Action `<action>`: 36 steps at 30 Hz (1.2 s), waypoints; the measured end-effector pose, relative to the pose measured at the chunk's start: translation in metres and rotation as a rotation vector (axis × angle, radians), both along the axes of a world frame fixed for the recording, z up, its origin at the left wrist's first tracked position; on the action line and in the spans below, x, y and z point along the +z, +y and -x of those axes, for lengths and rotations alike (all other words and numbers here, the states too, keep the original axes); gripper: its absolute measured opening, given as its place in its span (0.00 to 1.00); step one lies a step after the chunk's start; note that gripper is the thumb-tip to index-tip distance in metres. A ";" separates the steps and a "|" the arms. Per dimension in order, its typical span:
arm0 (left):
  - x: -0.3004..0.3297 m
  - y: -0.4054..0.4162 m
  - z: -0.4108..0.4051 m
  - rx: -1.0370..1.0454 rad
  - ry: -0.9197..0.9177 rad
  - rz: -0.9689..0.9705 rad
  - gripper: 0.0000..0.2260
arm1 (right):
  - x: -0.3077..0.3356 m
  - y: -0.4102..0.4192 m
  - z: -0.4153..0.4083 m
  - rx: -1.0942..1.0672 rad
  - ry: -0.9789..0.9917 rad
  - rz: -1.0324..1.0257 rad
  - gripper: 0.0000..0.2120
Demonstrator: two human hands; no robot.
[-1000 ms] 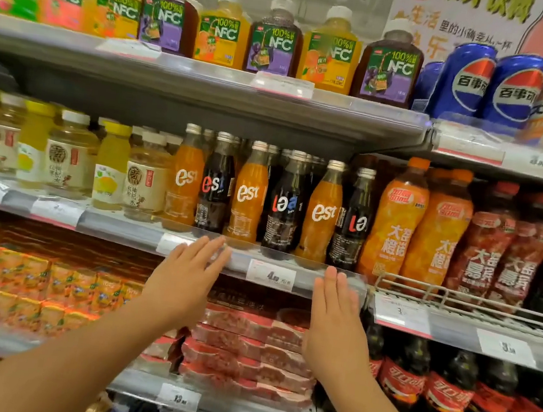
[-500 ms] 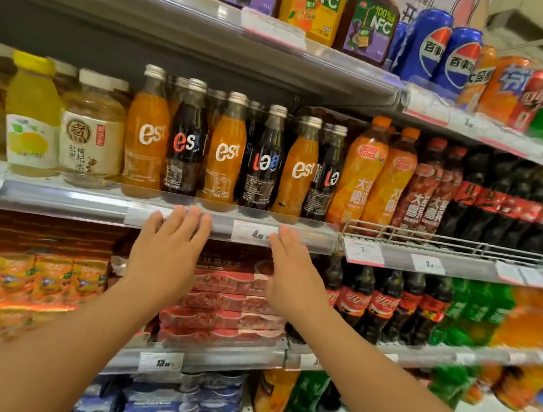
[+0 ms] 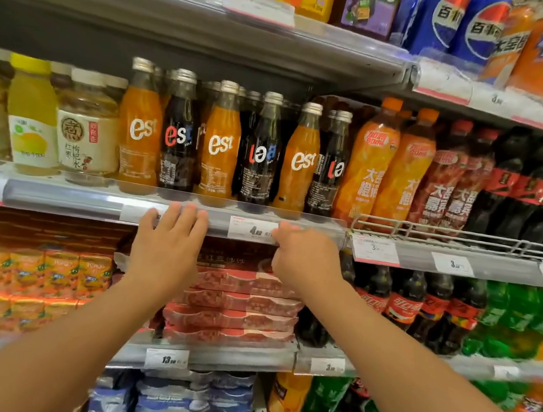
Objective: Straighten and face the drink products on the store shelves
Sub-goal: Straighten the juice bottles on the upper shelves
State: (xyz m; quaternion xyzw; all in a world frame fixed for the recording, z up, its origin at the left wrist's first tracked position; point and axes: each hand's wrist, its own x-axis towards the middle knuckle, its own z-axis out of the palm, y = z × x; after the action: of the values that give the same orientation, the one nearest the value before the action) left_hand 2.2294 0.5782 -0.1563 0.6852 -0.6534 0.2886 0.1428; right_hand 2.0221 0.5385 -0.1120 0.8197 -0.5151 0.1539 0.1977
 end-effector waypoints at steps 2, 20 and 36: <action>0.002 0.000 0.002 0.002 0.011 0.002 0.28 | 0.010 -0.005 0.001 0.009 0.048 -0.004 0.07; 0.174 -0.025 -0.042 -0.052 0.108 0.284 0.34 | 0.028 -0.009 -0.014 0.030 0.046 -0.021 0.07; 0.182 -0.038 -0.036 -0.108 0.257 0.340 0.17 | 0.155 -0.037 0.025 0.212 -0.508 0.151 0.24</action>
State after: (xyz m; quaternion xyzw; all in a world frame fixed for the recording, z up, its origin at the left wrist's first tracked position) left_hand 2.2658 0.5400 0.0253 0.6466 -0.6073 0.2967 0.3537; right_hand 1.9976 0.5012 0.0435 0.7871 -0.4467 0.4120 0.1055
